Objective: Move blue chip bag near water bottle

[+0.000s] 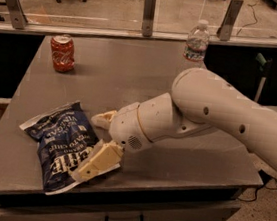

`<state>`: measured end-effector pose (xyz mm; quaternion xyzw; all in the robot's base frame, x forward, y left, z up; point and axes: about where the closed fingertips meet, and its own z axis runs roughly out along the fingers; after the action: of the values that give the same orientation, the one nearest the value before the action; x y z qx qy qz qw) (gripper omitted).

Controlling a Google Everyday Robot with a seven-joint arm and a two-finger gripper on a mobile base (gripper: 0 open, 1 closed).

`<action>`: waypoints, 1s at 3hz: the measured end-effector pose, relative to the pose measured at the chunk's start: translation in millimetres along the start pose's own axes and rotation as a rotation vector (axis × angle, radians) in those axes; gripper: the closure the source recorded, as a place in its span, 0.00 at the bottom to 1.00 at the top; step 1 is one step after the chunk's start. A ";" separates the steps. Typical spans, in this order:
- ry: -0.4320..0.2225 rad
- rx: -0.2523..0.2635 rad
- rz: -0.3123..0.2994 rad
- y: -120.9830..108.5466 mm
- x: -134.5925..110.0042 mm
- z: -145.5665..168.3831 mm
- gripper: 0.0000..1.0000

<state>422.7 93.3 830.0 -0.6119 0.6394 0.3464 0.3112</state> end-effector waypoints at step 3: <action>-0.017 0.039 0.024 -0.4 -12.1 -4.1 0.87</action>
Offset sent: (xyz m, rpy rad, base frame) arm 0.0027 0.0083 0.0066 0.0300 0.0201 -0.0457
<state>423.9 96.8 842.2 -0.5948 0.6507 0.3431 0.3243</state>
